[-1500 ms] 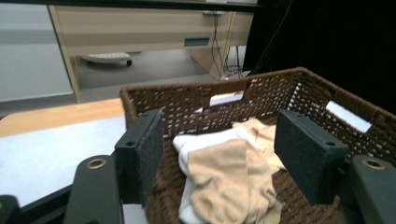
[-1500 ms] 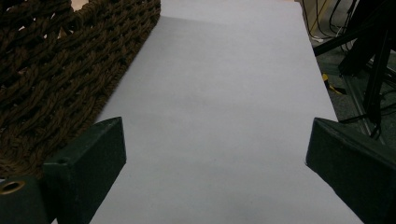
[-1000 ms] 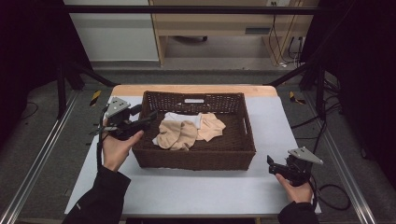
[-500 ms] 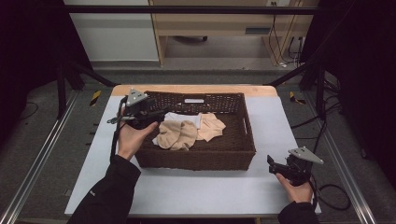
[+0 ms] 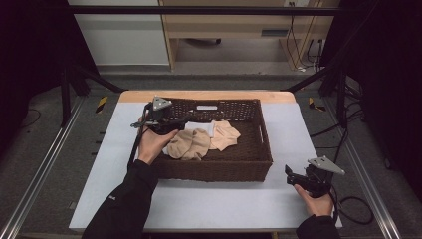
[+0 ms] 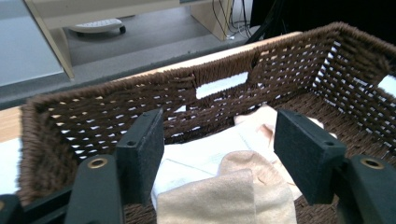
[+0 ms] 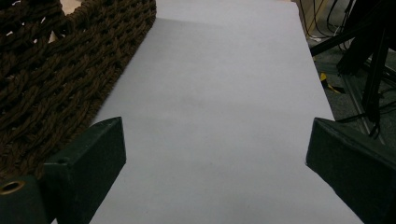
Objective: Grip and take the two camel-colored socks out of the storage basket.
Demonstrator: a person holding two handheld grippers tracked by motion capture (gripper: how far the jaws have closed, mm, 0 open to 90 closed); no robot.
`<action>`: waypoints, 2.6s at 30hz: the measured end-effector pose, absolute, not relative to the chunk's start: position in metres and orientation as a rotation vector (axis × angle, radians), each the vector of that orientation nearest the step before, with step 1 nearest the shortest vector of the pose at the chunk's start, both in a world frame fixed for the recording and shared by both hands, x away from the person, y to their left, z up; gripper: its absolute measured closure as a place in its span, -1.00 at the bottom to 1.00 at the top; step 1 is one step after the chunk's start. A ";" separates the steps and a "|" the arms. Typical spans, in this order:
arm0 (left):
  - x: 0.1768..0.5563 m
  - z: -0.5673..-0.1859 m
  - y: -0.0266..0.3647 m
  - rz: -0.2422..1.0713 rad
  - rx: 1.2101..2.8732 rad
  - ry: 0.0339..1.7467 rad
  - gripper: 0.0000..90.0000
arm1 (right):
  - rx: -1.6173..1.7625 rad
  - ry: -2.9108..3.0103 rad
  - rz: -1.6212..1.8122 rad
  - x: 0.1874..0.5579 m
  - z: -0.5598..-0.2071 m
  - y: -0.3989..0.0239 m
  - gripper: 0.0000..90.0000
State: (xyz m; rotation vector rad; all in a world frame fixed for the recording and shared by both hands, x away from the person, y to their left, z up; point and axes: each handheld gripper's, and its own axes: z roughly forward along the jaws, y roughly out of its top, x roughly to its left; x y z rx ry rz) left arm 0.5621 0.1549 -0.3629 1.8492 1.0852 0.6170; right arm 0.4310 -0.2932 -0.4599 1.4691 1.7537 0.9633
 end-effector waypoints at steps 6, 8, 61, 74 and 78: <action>0.569 -0.375 0.146 0.609 1.890 1.090 -0.35 | 1.470 1.752 0.959 0.431 -0.460 -0.293 -0.88; 0.571 -0.379 0.143 0.603 1.905 1.089 -0.36 | 1.469 1.754 0.957 0.432 -0.460 -0.293 -0.88; 0.566 -0.397 0.146 0.576 1.892 1.146 0.83 | 1.473 1.767 0.944 0.431 -0.461 -0.292 -0.87; 0.539 -0.348 0.156 0.615 1.671 1.008 0.84 | 1.474 1.762 0.944 0.431 -0.460 -0.294 -0.87; 0.528 -0.333 0.158 0.610 1.629 0.966 0.84 | 1.474 1.756 0.942 0.430 -0.460 -0.295 -0.87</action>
